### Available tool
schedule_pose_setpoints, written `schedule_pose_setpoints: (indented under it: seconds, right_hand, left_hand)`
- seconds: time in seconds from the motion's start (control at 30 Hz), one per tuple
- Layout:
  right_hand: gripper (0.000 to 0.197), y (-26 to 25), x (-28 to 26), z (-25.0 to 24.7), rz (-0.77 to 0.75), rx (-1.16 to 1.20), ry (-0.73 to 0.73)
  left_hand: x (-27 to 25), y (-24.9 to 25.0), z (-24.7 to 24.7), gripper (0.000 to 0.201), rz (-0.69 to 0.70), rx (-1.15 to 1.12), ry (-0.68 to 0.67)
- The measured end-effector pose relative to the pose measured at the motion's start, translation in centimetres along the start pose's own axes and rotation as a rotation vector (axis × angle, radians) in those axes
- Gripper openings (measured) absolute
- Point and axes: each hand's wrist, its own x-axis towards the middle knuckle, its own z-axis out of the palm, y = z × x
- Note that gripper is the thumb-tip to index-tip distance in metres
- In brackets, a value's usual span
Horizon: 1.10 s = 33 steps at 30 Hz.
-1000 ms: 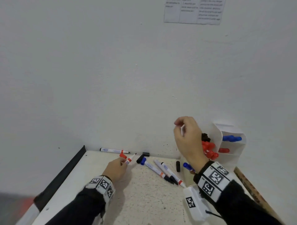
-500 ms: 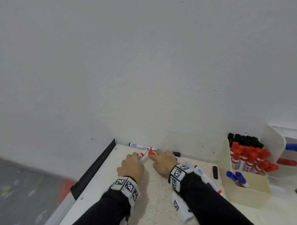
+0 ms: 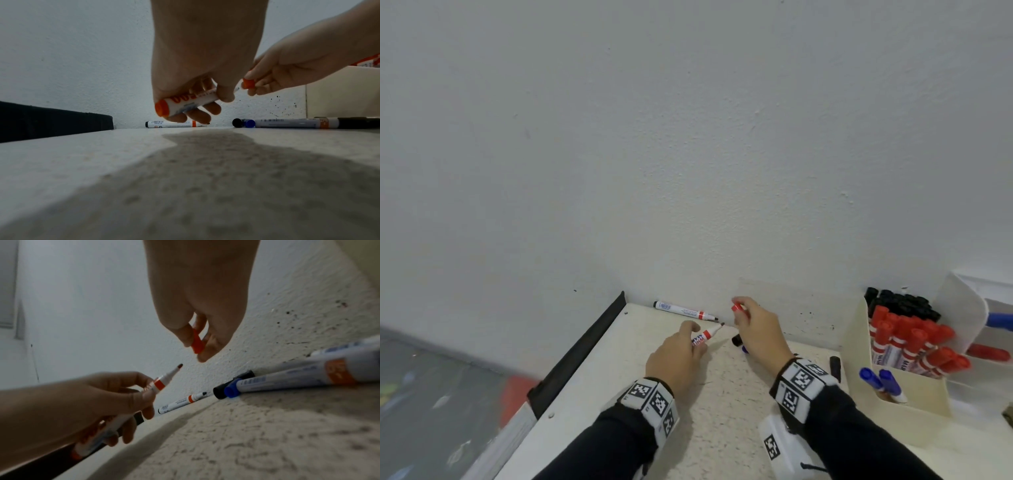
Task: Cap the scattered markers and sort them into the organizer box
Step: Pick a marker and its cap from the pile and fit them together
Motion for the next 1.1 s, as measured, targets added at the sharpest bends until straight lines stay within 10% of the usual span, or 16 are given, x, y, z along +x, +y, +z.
schedule_pose_setpoints:
  seconds: [0.23,0.53,0.83,1.1]
  right_hand:
    - [0.028,0.8,-2.3,-0.8,0.094,0.331,-0.011]
    - [0.022,0.8,-2.4,-0.8,0.030,0.162,0.055]
    - [0.008,1.3,-2.8,-0.3,0.113,0.173,-0.173]
    - [0.040,-0.8,-3.2,0.6,0.060,0.141,-0.115]
  left_hand:
    - [0.1,-0.2,0.3,0.015,0.069,0.003,-0.029]
    - [0.4,-0.7,0.7,0.020,0.113,-0.009,0.053]
    - [0.3,-0.4,0.5,0.018,0.136,-0.076,-0.092]
    - [-0.5,0.4,0.2,0.036,0.228,-0.172,-0.164]
